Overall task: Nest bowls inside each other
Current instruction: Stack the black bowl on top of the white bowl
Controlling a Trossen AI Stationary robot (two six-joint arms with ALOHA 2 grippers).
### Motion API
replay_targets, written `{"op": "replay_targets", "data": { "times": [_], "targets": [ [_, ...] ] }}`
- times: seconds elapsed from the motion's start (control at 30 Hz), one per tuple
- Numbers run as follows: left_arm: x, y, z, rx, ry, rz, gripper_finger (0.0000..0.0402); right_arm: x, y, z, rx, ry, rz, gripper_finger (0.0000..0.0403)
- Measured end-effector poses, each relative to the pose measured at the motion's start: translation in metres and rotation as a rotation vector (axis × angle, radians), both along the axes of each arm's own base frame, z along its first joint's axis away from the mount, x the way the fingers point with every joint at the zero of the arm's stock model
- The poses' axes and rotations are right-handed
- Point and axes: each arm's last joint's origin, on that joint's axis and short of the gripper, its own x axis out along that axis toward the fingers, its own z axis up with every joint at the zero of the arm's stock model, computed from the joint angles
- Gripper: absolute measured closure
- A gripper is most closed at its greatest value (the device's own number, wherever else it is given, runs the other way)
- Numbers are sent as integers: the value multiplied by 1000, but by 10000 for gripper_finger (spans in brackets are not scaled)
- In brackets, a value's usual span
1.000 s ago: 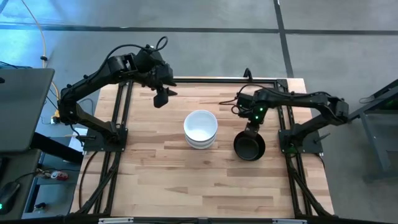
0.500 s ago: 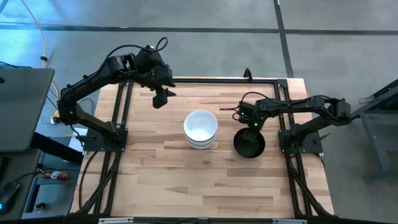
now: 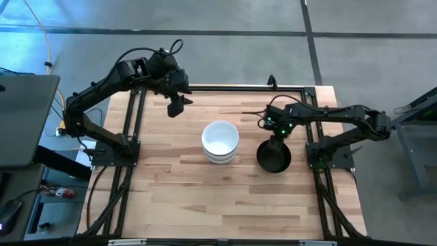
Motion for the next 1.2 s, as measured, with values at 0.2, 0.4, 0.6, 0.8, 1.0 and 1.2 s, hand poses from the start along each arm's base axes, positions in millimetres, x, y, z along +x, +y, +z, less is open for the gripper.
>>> {"op": "replay_targets", "data": {
  "times": [0.2,0.4,0.6,0.8,1.0,1.2],
  "targets": [
    [0,0,0,-3,-1,3,220,-9,-13,-2,-67,52,-3,295],
    [0,0,0,-2,1,1,220,-12,-20,-2,-66,40,36,295],
    [-1,-1,-1,-10,15,-1,220,-11,-19,-2,-14,3,99,295],
    [-1,-1,-1,-13,19,-1,220,-11,-18,-1,6,-12,128,295],
    [-1,-1,-1,-15,19,0,220,-8,-20,-10,28,26,152,295],
    [-1,-1,-1,-19,17,1,220,-3,-23,-21,18,82,144,295]
  ]
}}
